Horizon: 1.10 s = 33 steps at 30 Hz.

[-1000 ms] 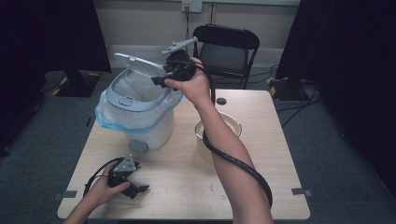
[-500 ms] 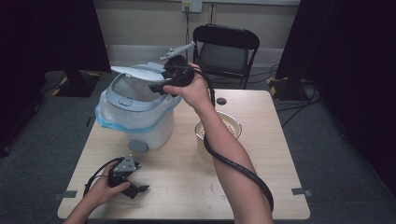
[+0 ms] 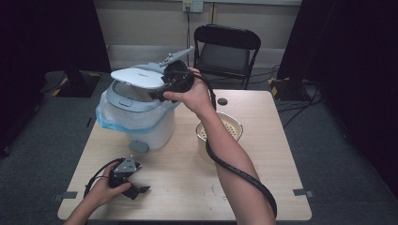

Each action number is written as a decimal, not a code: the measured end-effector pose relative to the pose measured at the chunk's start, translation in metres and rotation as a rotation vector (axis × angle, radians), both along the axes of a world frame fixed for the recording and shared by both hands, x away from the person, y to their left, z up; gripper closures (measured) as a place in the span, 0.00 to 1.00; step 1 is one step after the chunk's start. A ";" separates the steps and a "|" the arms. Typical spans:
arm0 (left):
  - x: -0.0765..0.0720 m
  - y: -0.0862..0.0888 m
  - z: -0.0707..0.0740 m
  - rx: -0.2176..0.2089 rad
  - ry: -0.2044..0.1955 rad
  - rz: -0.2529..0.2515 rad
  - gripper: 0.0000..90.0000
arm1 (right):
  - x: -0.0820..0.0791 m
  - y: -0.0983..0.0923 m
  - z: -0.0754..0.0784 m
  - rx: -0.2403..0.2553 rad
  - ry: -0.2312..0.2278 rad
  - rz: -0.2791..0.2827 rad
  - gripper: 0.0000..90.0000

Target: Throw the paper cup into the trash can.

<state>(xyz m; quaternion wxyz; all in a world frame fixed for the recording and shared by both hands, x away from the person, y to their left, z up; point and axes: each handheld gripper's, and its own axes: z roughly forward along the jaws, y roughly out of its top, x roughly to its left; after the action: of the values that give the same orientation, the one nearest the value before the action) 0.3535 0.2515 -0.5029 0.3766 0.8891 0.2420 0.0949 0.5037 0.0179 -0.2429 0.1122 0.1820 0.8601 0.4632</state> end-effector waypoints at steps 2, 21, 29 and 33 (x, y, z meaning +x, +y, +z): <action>0.000 0.000 0.000 0.001 0.002 0.001 0.00 | -0.001 0.000 -0.001 -0.004 0.012 0.008 0.25; 0.000 0.000 0.000 0.002 0.002 0.001 0.00 | -0.004 0.011 -0.004 -0.009 0.093 0.062 0.31; 0.000 0.000 0.000 0.000 0.000 0.000 0.00 | -0.005 0.017 -0.008 -0.018 0.107 0.075 0.55; 0.000 0.000 0.000 0.000 0.000 0.000 0.00 | -0.003 0.016 -0.007 -0.015 0.110 0.030 0.72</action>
<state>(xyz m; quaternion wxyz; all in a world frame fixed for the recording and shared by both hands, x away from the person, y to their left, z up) 0.3535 0.2515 -0.5029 0.3766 0.8892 0.2420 0.0949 0.5008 0.0344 -0.2503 0.0590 0.1934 0.8711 0.4476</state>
